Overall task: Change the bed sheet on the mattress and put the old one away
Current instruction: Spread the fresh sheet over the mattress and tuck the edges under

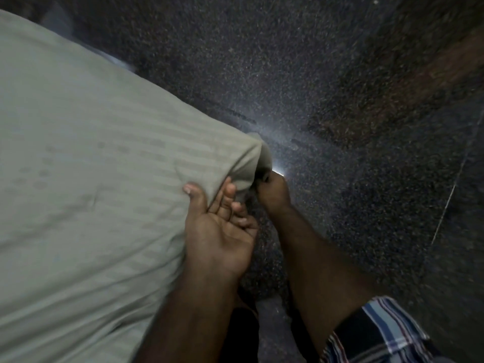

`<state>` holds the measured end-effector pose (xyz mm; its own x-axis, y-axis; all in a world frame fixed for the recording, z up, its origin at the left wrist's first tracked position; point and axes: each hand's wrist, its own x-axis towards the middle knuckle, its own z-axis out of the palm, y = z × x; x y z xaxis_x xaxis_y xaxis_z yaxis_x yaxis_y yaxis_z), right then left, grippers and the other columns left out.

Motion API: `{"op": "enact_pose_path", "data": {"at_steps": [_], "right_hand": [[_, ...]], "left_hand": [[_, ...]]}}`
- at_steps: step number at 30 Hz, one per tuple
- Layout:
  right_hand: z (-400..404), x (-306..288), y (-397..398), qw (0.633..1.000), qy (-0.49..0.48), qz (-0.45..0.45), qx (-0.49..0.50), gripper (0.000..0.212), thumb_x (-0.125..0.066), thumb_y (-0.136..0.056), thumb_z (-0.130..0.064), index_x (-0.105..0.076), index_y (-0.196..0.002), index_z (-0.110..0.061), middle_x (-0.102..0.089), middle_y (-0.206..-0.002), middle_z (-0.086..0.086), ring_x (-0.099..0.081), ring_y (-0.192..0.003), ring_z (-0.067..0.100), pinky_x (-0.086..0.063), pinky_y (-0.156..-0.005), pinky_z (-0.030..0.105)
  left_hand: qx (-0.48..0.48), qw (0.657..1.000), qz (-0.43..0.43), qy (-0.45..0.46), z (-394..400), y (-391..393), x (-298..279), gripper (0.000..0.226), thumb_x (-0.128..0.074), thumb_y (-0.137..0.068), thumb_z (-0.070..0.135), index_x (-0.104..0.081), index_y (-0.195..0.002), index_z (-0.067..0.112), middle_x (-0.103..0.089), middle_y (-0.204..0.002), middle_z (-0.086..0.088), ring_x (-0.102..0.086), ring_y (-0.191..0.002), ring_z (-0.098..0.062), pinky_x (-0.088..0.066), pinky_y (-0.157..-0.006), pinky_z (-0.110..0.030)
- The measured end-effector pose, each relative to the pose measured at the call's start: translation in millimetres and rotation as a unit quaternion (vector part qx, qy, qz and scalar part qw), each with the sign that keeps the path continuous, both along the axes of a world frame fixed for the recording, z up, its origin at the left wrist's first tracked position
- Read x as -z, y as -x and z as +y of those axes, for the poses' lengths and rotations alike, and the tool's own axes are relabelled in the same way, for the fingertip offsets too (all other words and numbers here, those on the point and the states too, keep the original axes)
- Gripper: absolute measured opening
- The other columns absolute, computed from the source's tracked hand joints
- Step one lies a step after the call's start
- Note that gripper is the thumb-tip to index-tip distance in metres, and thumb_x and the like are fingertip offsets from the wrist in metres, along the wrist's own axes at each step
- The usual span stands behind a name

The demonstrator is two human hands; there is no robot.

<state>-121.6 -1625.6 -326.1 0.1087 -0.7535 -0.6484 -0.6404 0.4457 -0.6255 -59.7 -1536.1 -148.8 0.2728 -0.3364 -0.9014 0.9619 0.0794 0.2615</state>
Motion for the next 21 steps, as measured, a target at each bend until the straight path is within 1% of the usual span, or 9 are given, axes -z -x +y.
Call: {"op": "enact_pose_path", "data": {"at_steps": [2, 6, 9, 13, 15, 17, 18, 20, 21], "right_hand": [[12, 5, -13, 1.0, -0.013, -0.002, 0.016, 0.022, -0.063, -0.086, -0.025, -0.07, -0.092, -0.006, -0.072, -0.096, 0.019, -0.068, -0.092, 0.036, -0.054, -0.076, 0.04], [28, 1, -39, 0.978, -0.139, -0.115, 0.106, 0.051, -0.048, -0.086, -0.05, -0.071, -0.108, -0.011, -0.071, -0.111, 0.013, -0.066, -0.102, 0.033, -0.053, -0.097, 0.05], [24, -15, -57, 0.891, -0.293, -0.282, 0.2, 0.067, -0.034, -0.1, -0.062, -0.059, -0.136, -0.01, -0.064, -0.132, 0.014, -0.06, -0.121, 0.029, -0.044, -0.111, 0.045], [30, -4, -74, 0.83, -0.369, -0.365, 0.204, 0.092, -0.056, -0.072, -0.084, -0.061, -0.137, -0.02, -0.063, -0.136, 0.013, -0.055, -0.13, 0.035, -0.035, -0.116, 0.054], [33, 4, -74, 0.833, -0.381, -0.341, 0.21, 0.092, -0.066, -0.065, -0.084, -0.064, -0.133, -0.023, -0.067, -0.129, 0.008, -0.057, -0.126, 0.031, -0.034, -0.116, 0.057], [30, -16, -66, 0.857, -0.359, -0.31, 0.202, 0.053, -0.052, -0.092, -0.066, -0.068, -0.113, -0.02, -0.075, -0.093, -0.001, -0.071, -0.092, 0.017, -0.05, -0.104, 0.052], [32, -16, -61, 0.859, -0.369, -0.302, 0.186, 0.046, -0.041, -0.101, -0.059, -0.064, -0.097, -0.019, -0.072, -0.07, -0.003, -0.071, -0.067, 0.011, -0.061, -0.085, 0.039], [38, -31, -47, 0.866, -0.371, -0.276, 0.19, 0.056, -0.029, -0.102, -0.062, -0.055, -0.079, -0.019, -0.06, -0.045, -0.003, -0.059, -0.037, 0.008, -0.051, -0.042, 0.019], [37, -40, -41, 0.867, -0.377, -0.263, 0.192, 0.056, -0.029, -0.101, -0.063, -0.053, -0.077, -0.02, -0.058, -0.044, -0.003, -0.057, -0.034, 0.008, -0.044, -0.035, 0.017]], "left_hand": [[-0.017, 0.999, -0.039, -0.017, -3, 5, 2, 0.047, -0.052, -0.095, 0.058, -0.068, -0.093, 0.014, -0.057, -0.065, 0.009, -0.041, -0.049, -0.004, -0.027, -0.053, -0.019], [-0.022, 0.992, -0.121, -0.035, 2, 6, -11, 0.029, -0.05, -0.1, 0.042, -0.053, -0.086, 0.016, -0.041, -0.055, 0.007, -0.026, -0.044, -0.006, -0.02, -0.044, -0.02], [-0.03, 0.984, -0.17, -0.049, 6, 5, -29, 0.037, -0.048, -0.099, 0.037, -0.048, -0.069, 0.015, -0.033, -0.048, 0.004, -0.021, -0.038, -0.007, -0.017, -0.039, -0.021], [-0.043, 0.979, -0.188, -0.07, 12, 4, -29, 0.035, -0.055, -0.092, 0.039, -0.05, -0.067, 0.015, -0.037, -0.05, 0.002, -0.022, -0.039, -0.008, -0.015, -0.04, -0.022], [-0.035, 0.98, -0.178, -0.08, 13, 6, -17, 0.039, -0.056, -0.093, 0.039, -0.052, -0.063, 0.015, -0.041, -0.052, 0.001, -0.026, -0.037, -0.007, -0.017, -0.039, -0.021], [-0.011, 0.983, -0.168, -0.077, 11, 6, -7, 0.033, -0.059, -0.084, 0.042, -0.052, -0.068, 0.014, -0.044, -0.055, 0.001, -0.03, -0.038, -0.006, -0.02, -0.039, -0.019], [-0.001, 0.983, -0.166, -0.073, 10, 5, -3, 0.032, -0.06, -0.08, 0.043, -0.053, -0.071, 0.014, -0.046, -0.056, 0.001, -0.032, -0.039, -0.006, -0.022, -0.039, -0.019], [0.011, 0.985, -0.155, -0.076, 11, 6, 2, 0.03, -0.059, -0.083, 0.044, -0.054, -0.076, 0.015, -0.048, -0.058, 0.001, -0.034, -0.042, -0.007, -0.025, -0.042, -0.02], [0.018, 0.986, -0.147, -0.077, 11, 6, 4, 0.03, -0.058, -0.087, 0.043, -0.056, -0.078, 0.015, -0.049, -0.059, 0.001, -0.034, -0.045, -0.008, -0.025, -0.045, -0.022]]}}
